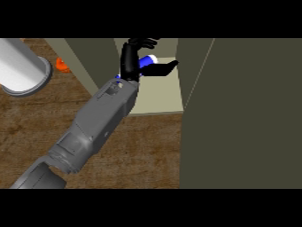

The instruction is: Pick up the bottled water, place it into the cabinet and close the cabinet

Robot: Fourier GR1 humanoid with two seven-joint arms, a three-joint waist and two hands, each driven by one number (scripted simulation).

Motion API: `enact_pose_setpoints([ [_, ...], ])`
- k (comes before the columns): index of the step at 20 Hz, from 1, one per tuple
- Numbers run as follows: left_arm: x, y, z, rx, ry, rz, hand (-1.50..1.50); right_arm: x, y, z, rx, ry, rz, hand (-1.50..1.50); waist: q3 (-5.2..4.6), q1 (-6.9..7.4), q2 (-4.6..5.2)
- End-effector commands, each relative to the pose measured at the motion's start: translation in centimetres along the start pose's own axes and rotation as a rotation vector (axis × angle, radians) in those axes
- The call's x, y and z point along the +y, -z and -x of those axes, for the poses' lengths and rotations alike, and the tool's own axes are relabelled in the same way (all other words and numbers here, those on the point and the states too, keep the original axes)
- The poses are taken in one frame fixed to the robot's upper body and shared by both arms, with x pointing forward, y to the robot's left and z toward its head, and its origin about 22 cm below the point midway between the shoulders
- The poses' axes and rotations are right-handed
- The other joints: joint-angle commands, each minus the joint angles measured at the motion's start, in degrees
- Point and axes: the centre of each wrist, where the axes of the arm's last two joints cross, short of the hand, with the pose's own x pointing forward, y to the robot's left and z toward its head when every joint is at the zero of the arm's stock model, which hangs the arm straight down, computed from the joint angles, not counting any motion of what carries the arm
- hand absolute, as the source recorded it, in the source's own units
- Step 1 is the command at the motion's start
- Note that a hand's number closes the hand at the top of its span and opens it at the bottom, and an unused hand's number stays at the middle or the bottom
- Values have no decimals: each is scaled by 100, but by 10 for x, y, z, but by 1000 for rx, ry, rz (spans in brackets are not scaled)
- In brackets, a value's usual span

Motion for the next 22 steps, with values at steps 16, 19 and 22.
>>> enact_pose_setpoints([
  [16,-1,17,-21,-85,-249,66,-150,5,5,-28,-28,-18,-25,-150,-5,63,-68],
  [19,-2,7,-15,-71,-289,124,-150,10,10,-15,-49,-4,-1,-150,0,138,-90],
  [22,-7,7,-26,-66,-313,170,-150,5,13,-32,-42,1,-3,-150,-2,267,-111],
])
